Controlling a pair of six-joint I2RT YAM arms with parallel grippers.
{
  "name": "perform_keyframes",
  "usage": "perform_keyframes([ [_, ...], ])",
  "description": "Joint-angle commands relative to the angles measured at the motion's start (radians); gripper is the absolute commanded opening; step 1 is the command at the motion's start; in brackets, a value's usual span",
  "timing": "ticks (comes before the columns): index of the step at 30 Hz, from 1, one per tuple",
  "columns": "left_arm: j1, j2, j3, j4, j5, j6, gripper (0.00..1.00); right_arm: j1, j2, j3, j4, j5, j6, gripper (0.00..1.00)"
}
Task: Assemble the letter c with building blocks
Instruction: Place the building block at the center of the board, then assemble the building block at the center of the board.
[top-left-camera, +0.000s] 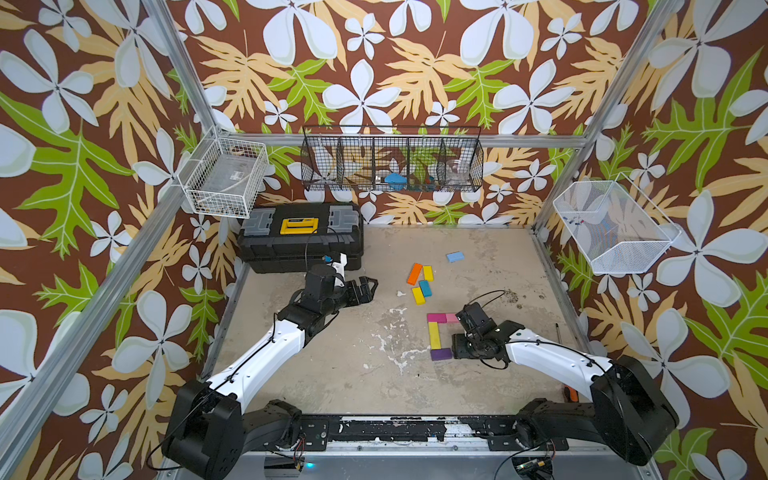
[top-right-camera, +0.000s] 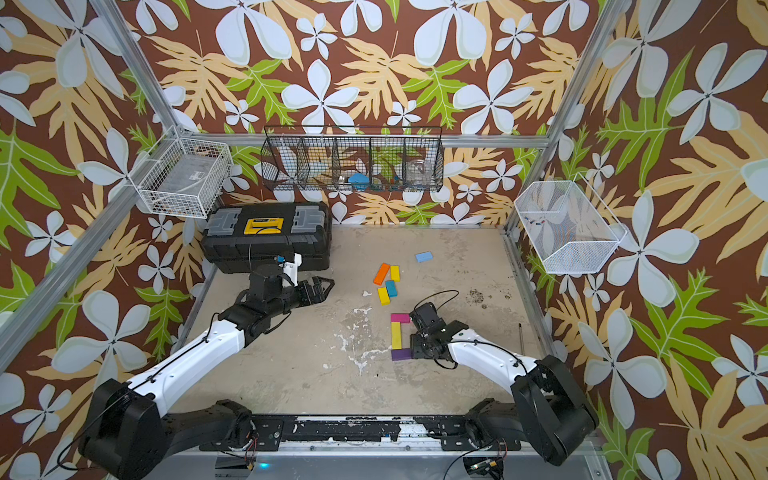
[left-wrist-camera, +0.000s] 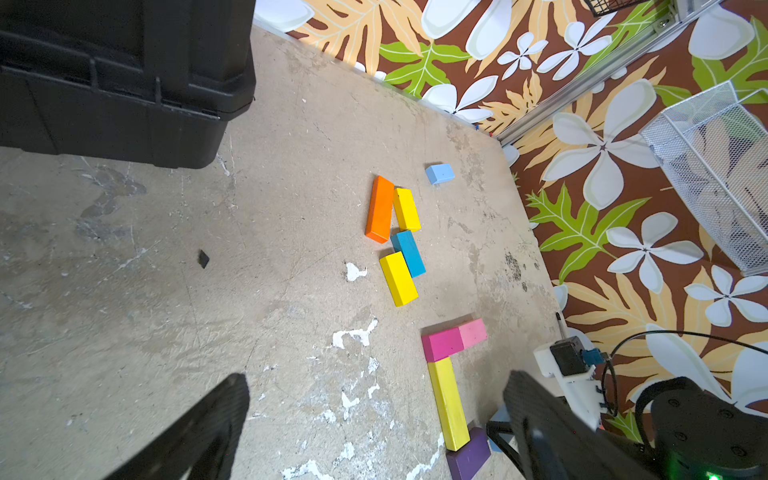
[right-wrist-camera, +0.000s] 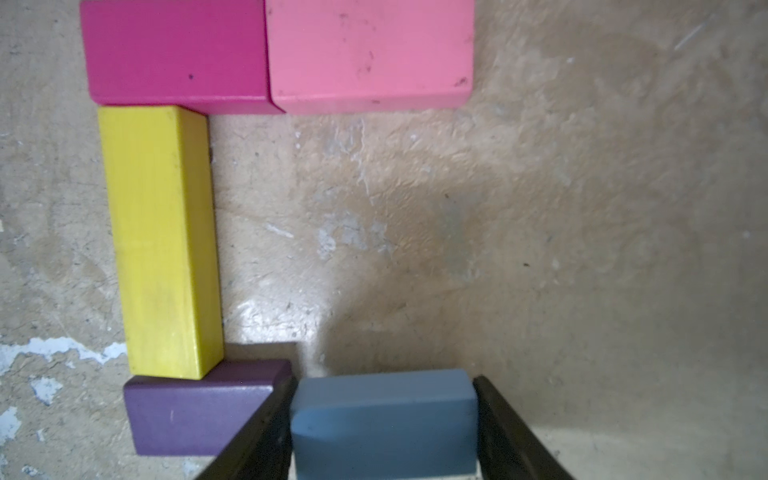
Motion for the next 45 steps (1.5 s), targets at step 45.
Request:
perform_keyframes([
  [45, 0.002, 0.012, 0.023, -0.001, 0.001, 0.009, 1.00, 0.042, 0.088, 0.106, 0.064, -0.065, 0.013, 0.72],
])
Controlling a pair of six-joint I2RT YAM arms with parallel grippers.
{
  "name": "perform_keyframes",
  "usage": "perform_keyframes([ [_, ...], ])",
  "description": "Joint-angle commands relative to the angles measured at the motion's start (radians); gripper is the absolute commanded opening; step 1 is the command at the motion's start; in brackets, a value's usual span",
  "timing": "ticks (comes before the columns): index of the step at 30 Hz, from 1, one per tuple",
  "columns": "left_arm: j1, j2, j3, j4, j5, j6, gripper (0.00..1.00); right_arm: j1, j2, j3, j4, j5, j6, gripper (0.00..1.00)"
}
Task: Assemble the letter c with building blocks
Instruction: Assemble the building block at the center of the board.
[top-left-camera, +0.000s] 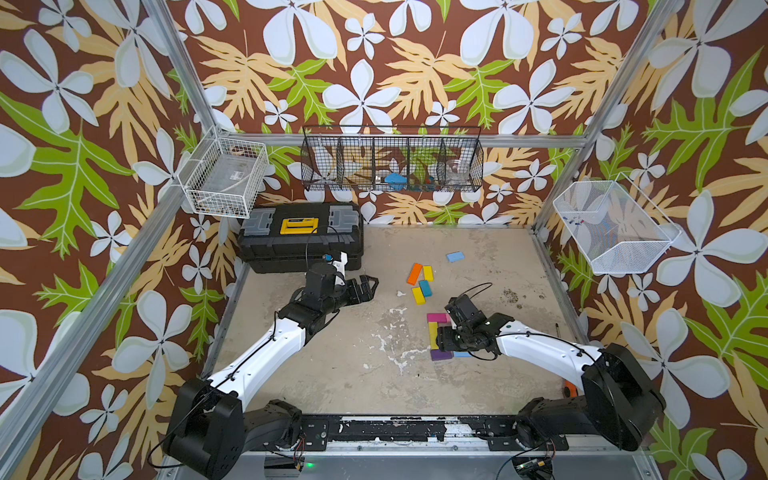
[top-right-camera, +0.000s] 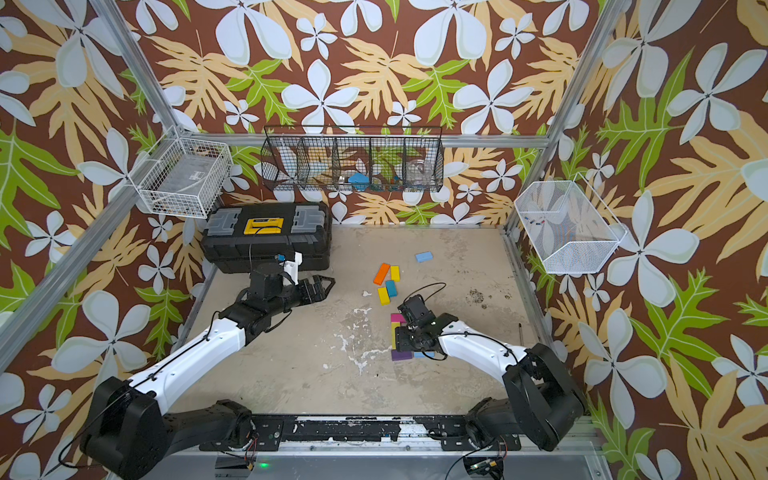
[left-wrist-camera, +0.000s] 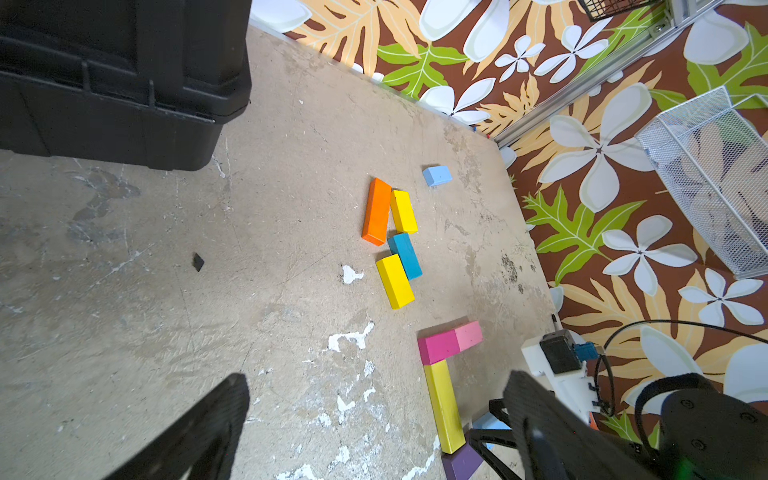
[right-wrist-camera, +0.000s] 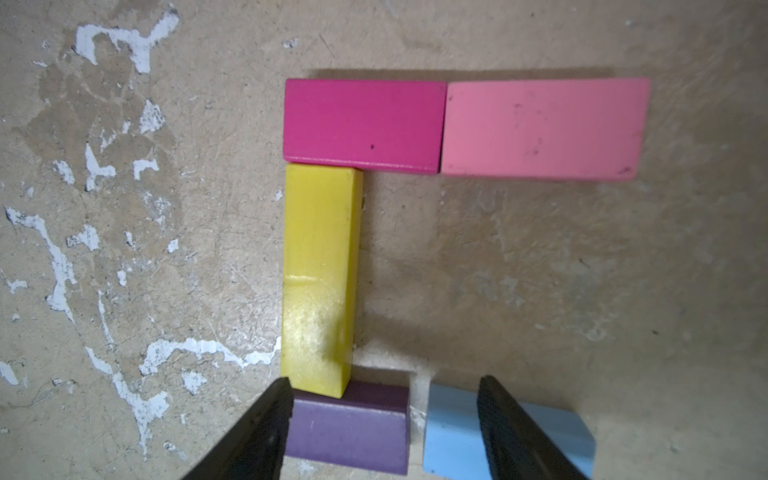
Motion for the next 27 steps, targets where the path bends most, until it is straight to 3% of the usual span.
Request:
perform_keyframes([
  [1, 0.002, 0.001, 0.009, 0.000, -0.003, 0.014, 1.00, -0.016, 0.006, 0.000, 0.018, 0.010, -0.005, 0.72],
  [18, 0.002, 0.002, 0.004, 0.004, -0.005, 0.012, 1.00, -0.049, -0.008, -0.046, 0.045, -0.030, -0.006, 0.72],
  [27, 0.002, 0.004, 0.001, 0.011, -0.001, 0.008, 1.00, -0.045, -0.014, 0.003, 0.047, -0.078, -0.021, 0.71],
])
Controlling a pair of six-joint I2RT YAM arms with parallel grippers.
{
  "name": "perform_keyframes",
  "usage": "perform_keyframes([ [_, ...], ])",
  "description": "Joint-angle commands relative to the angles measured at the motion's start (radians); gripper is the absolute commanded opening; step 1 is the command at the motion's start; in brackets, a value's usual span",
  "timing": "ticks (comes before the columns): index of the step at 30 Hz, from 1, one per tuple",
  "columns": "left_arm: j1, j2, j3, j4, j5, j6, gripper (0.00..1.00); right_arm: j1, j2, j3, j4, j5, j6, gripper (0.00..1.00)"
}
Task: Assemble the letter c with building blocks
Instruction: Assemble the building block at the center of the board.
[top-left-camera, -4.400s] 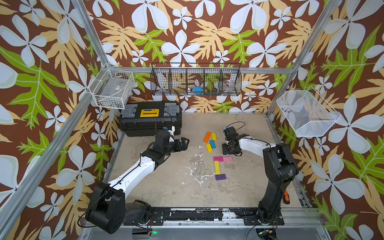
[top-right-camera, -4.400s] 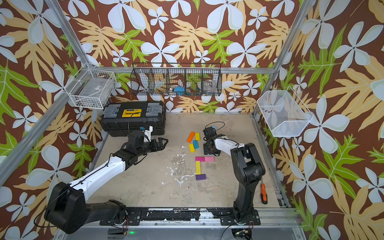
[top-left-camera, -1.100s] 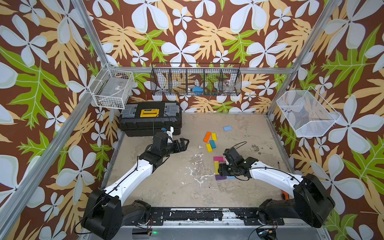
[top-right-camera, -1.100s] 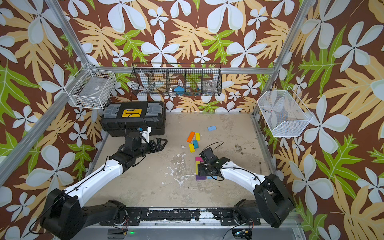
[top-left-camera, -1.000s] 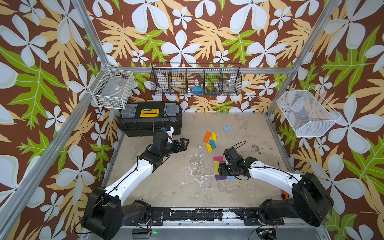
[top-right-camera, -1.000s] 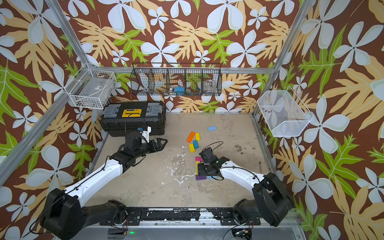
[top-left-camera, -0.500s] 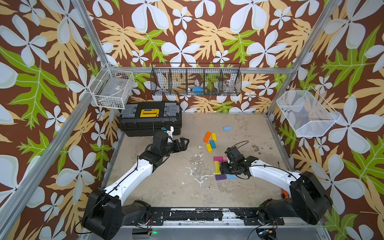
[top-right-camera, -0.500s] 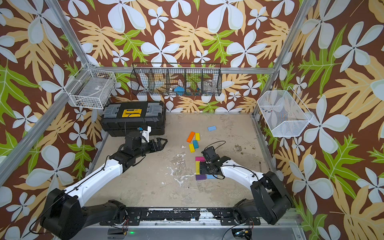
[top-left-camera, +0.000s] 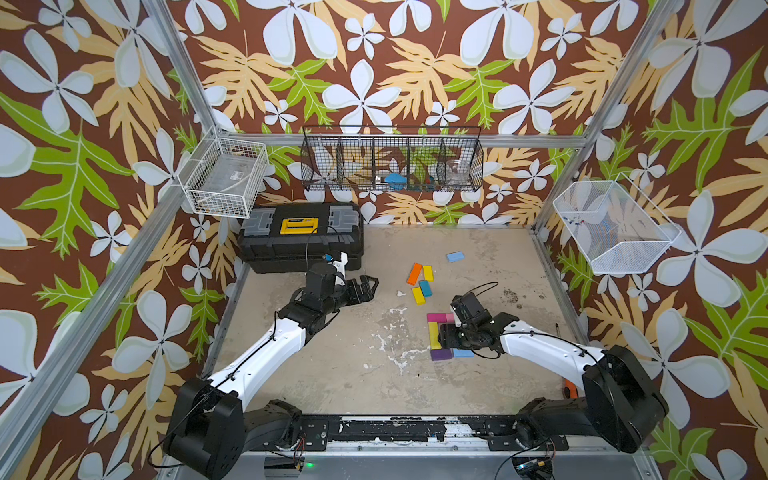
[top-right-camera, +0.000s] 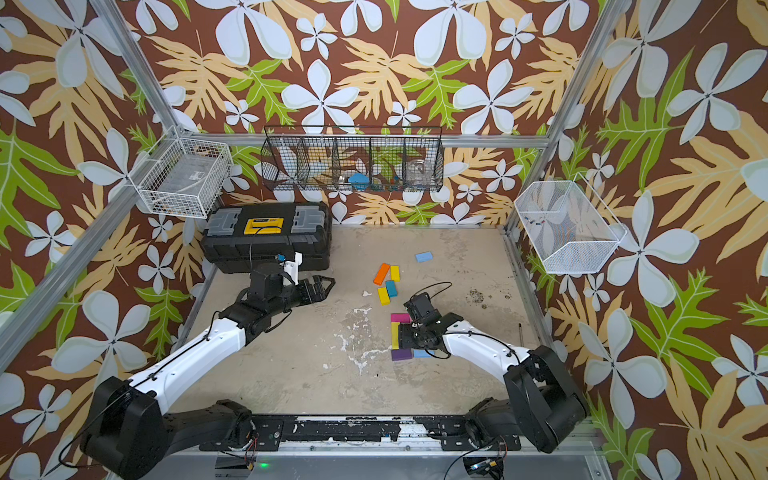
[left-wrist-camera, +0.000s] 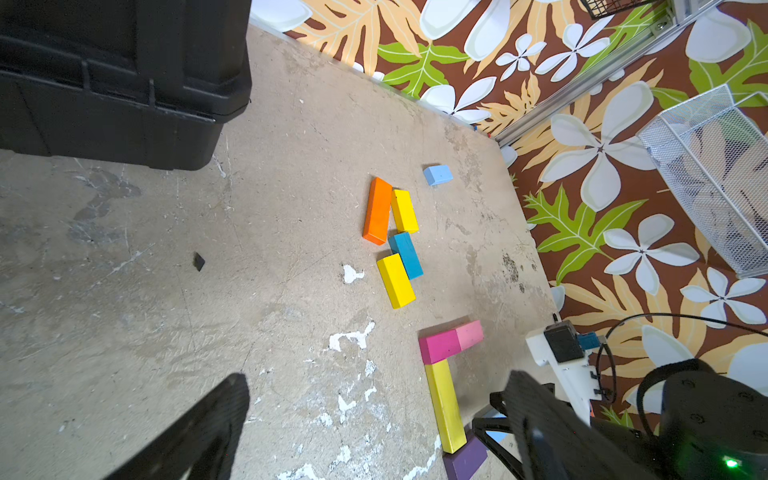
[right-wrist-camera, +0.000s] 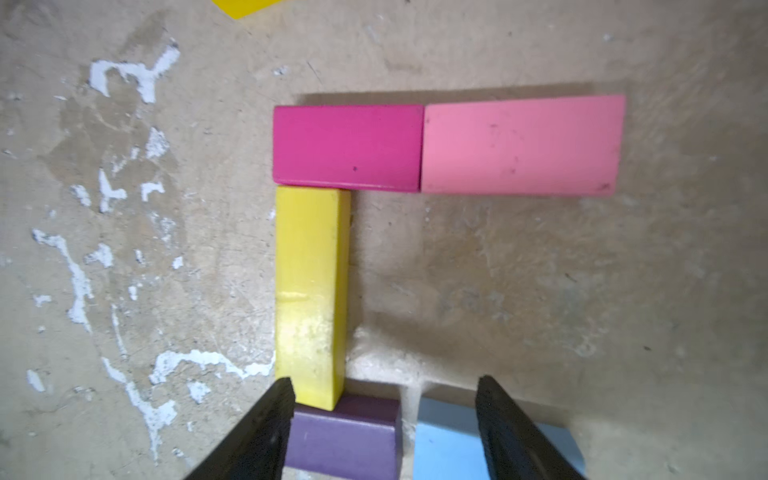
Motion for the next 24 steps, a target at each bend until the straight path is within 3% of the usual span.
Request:
perform_keyframes([
  [1, 0.002, 0.002, 0.001, 0.011, -0.001, 0.006, 1.00, 0.007, 0.006, 0.019, 0.012, -0.024, -0.008, 0.70],
  [24, 0.002, 0.002, 0.000, 0.015, -0.004, 0.002, 1.00, 0.074, 0.083, 0.029, 0.055, -0.050, 0.014, 0.70],
])
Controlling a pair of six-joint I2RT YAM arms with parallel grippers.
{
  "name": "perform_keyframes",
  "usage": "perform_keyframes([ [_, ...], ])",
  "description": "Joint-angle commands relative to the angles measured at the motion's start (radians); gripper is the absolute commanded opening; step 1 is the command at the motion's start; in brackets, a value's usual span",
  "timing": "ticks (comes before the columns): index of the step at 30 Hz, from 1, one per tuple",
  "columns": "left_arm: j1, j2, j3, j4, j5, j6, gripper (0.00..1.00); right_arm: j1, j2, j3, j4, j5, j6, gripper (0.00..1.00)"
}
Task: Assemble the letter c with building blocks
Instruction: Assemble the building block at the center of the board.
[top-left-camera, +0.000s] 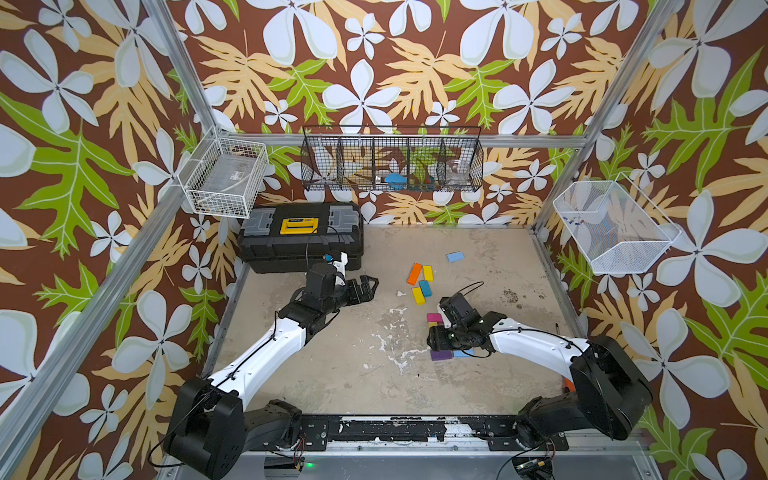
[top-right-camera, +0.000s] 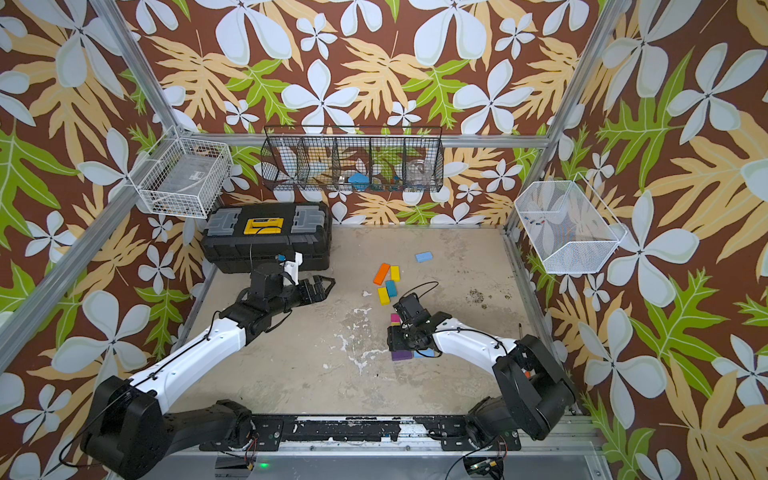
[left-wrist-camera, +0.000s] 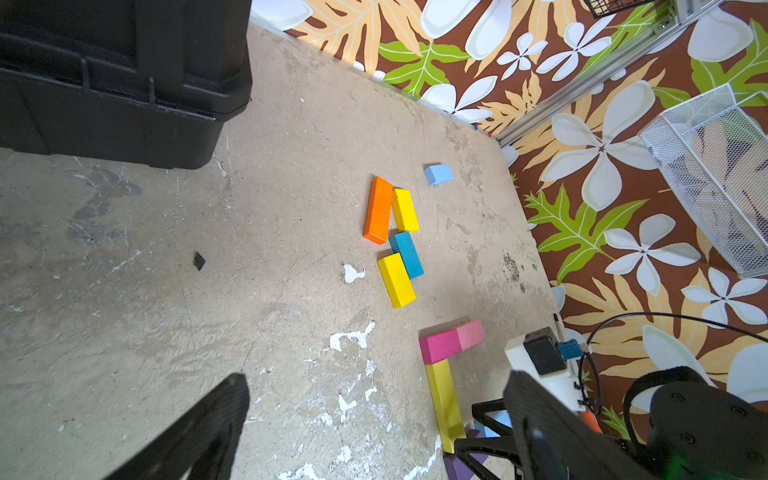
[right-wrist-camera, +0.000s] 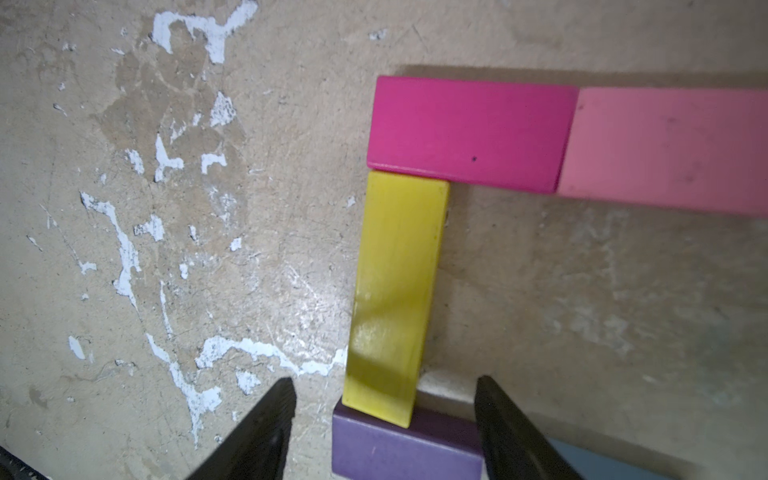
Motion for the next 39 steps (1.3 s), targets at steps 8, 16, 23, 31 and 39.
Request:
perform_keyframes([
  [8, 0.002, -0.001, -0.001, 0.016, -0.004, 0.001, 1.00, 0.006, 0.002, -0.019, 0.022, 0.000, 0.018, 0.70],
  [16, 0.002, -0.004, -0.003, 0.018, -0.006, 0.000, 1.00, 0.007, -0.002, -0.031, 0.027, -0.001, 0.022, 0.70],
  [23, 0.002, -0.005, -0.006, 0.019, -0.004, 0.000, 1.00, 0.007, -0.004, -0.031, 0.025, -0.003, 0.021, 0.70],
  [31, 0.002, -0.003, -0.006, 0.022, -0.004, -0.002, 1.00, 0.009, -0.009, -0.034, 0.024, -0.004, 0.024, 0.70],
  [39, 0.002, -0.005, -0.009, 0.022, -0.005, -0.004, 1.00, 0.013, -0.013, -0.040, 0.022, -0.004, 0.027, 0.70],
])
